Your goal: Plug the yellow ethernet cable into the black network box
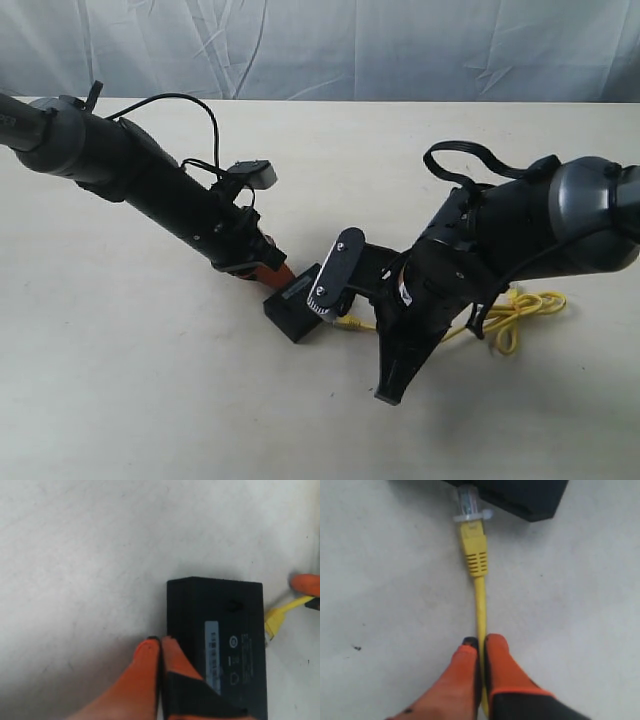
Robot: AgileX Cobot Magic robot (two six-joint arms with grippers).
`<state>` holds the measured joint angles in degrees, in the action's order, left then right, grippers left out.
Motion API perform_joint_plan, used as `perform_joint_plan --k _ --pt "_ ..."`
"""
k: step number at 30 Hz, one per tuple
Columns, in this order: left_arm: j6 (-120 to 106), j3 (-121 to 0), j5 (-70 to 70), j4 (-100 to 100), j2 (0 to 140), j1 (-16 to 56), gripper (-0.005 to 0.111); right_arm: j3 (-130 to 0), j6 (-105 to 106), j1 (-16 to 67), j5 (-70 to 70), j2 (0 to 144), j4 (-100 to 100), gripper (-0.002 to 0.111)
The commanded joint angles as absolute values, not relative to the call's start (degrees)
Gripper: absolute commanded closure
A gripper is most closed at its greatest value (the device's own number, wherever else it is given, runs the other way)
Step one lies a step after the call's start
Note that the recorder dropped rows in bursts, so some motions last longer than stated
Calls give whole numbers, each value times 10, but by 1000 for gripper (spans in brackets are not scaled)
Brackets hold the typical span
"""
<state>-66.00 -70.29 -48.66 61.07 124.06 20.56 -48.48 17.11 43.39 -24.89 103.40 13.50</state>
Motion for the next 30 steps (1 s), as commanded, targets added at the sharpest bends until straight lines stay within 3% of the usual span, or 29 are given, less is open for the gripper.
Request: perform_joint_plan --k 1,22,24,28,30 --pt "-659 -703 -489 593 1245 206 107 -484 175 434 -246 1011 135 109" --pt "-648 -703 -486 591 1245 206 107 -484 146 434 -316 1009 96 109" --pt "-648 -703 -487 591 1245 206 107 -484 144 434 -323 1009 96 104" --pt "-648 -703 -490 591 1245 206 107 -484 144 434 -331 1016 96 79" --pt "-648 -703 -490 590 1245 206 107 -484 144 434 -333 1019 96 73"
